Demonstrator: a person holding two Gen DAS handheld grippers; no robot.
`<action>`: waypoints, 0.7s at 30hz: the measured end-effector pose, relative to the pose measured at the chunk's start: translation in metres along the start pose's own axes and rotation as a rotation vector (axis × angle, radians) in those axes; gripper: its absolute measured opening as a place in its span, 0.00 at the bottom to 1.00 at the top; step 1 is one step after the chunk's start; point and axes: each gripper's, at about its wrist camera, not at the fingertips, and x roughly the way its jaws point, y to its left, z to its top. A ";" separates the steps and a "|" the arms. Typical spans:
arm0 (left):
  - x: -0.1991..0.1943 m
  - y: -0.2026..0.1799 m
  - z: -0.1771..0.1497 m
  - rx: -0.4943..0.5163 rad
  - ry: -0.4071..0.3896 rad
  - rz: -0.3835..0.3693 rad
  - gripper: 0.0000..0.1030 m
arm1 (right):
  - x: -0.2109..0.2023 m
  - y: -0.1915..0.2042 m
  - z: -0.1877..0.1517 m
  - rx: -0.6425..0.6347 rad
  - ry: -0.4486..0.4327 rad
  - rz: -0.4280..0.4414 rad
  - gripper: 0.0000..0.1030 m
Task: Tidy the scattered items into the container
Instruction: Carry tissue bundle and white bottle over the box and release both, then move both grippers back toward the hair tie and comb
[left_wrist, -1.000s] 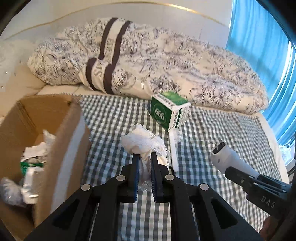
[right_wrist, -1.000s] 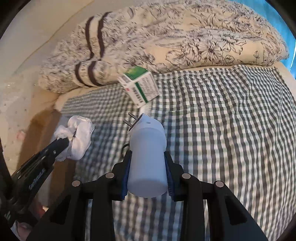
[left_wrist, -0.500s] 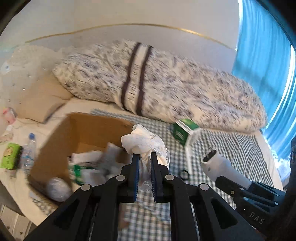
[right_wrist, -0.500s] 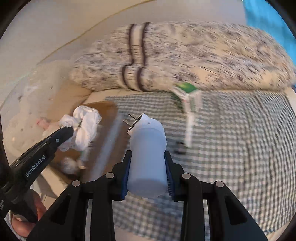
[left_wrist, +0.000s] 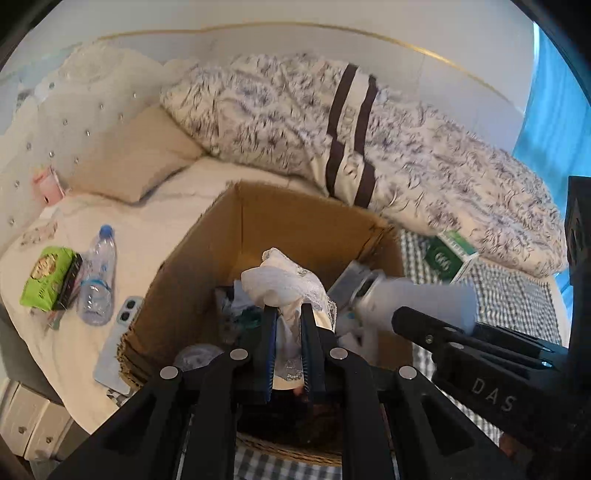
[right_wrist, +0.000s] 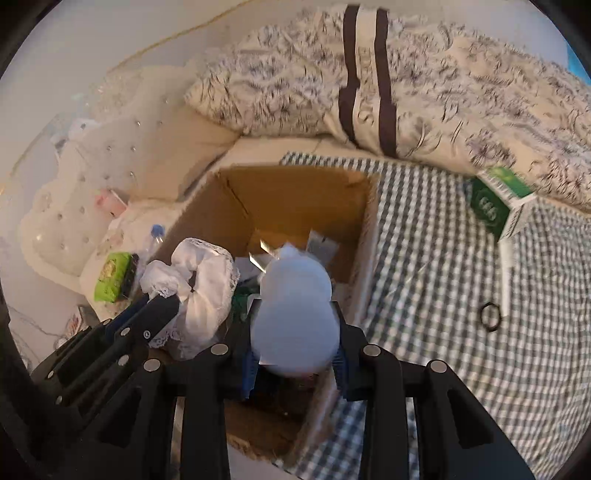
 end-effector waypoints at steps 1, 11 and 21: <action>0.006 0.002 -0.002 0.003 0.010 -0.002 0.14 | 0.005 0.000 0.000 0.003 0.005 0.007 0.36; -0.013 -0.014 0.001 -0.014 -0.051 -0.061 0.88 | -0.037 -0.038 0.014 0.083 -0.092 -0.035 0.53; -0.058 -0.116 -0.012 0.105 -0.100 -0.092 0.95 | -0.140 -0.113 -0.003 0.144 -0.216 -0.087 0.54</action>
